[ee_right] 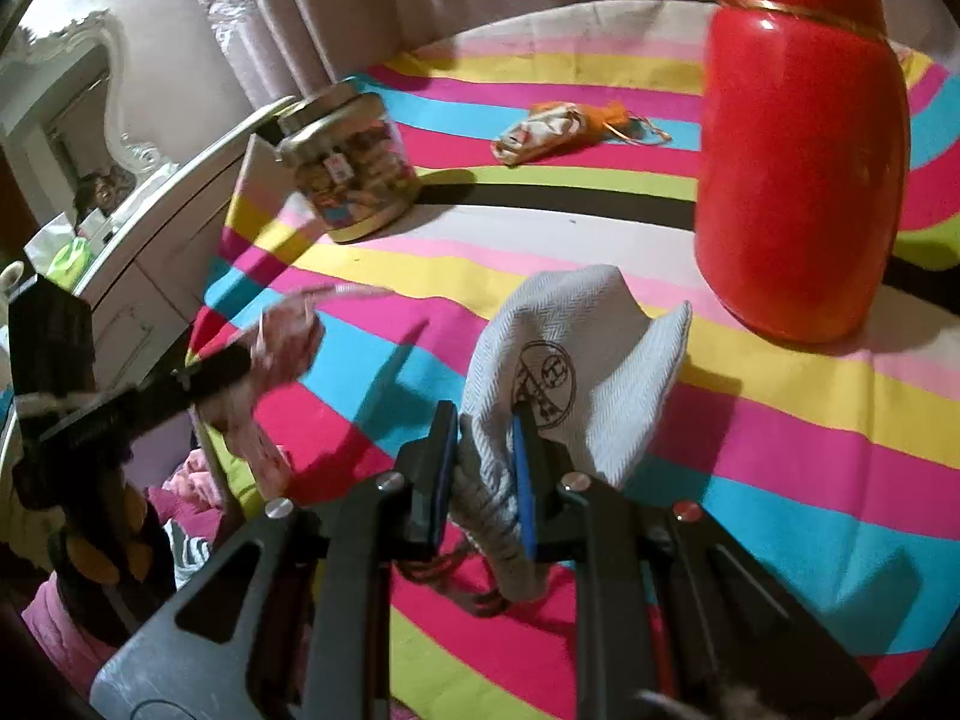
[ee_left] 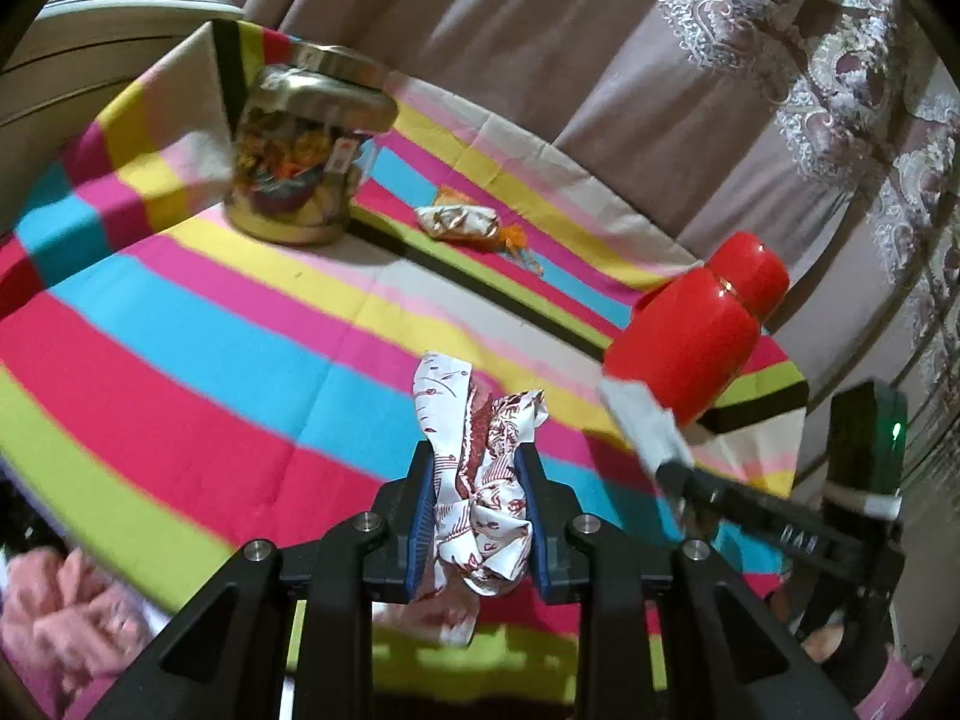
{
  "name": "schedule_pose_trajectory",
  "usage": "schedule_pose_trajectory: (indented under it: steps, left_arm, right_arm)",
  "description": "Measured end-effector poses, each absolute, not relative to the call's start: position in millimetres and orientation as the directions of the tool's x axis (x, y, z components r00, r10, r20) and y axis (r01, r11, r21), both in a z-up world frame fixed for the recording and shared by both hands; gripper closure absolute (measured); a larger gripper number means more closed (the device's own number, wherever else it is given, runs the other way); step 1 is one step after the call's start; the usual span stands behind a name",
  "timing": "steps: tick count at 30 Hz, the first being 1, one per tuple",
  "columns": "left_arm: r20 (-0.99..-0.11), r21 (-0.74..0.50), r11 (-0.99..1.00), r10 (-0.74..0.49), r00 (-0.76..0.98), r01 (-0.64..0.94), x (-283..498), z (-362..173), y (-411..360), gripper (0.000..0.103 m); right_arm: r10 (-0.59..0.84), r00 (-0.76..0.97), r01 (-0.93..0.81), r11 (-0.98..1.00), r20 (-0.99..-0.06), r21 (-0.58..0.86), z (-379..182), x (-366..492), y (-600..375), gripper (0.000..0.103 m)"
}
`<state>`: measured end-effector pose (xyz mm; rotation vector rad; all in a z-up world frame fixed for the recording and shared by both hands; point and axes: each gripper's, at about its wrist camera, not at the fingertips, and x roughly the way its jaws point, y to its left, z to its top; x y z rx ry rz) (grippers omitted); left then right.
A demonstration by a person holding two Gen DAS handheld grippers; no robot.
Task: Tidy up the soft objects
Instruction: 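Lift the wrapper and drawstring pouch and carry both toward the box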
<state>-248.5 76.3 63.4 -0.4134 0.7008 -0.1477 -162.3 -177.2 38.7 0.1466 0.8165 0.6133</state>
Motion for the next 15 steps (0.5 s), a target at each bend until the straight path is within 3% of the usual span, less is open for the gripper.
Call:
schedule_pose_trajectory:
  steps: [15]
  left_arm:
    - [-0.6,-0.404,0.915,-0.267,0.754,0.003,-280,65,73,0.076]
  right_arm:
    - [0.587,0.508,-0.502,0.796,-0.63,0.337,52,-180,-158,0.081]
